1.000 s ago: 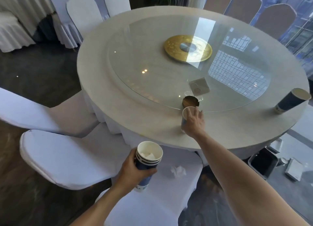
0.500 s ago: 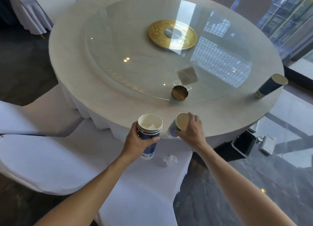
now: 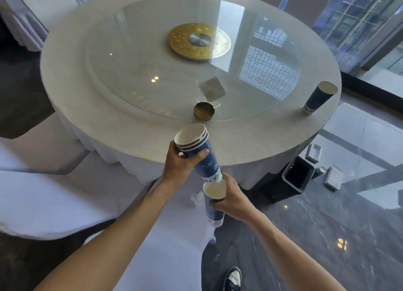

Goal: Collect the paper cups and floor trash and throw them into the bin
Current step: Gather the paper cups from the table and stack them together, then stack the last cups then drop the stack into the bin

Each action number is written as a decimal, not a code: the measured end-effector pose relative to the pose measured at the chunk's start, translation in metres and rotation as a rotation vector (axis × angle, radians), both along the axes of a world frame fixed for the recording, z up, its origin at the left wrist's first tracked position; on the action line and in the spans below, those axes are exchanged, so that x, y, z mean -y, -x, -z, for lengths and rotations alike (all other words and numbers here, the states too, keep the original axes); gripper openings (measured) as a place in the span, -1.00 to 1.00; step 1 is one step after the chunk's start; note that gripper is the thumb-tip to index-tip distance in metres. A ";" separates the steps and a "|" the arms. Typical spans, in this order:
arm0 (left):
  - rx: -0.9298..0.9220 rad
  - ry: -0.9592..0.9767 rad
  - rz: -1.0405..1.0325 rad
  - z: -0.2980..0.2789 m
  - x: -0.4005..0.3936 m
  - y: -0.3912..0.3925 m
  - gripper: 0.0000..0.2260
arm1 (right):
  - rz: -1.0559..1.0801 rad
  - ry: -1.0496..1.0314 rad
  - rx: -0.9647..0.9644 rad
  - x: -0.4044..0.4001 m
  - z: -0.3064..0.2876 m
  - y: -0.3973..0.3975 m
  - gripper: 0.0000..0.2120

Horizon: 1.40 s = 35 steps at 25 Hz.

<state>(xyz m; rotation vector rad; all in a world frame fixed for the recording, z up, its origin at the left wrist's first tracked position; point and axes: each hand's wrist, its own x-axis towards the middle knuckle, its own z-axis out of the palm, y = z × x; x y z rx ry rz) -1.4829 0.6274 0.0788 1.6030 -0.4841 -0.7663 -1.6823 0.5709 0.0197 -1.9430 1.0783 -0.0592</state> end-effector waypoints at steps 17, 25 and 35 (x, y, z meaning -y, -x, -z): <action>-0.020 -0.152 0.070 -0.013 -0.006 0.173 -0.21 | -0.008 -0.236 0.374 0.049 -0.039 0.111 -0.19; -0.058 -0.222 0.076 0.036 -0.032 0.131 -0.22 | -0.198 -0.232 0.219 0.048 -0.015 0.062 -0.13; 0.105 -0.466 -0.160 0.126 -0.052 0.055 -0.18 | -0.549 0.031 -0.326 0.059 0.078 -0.019 -0.17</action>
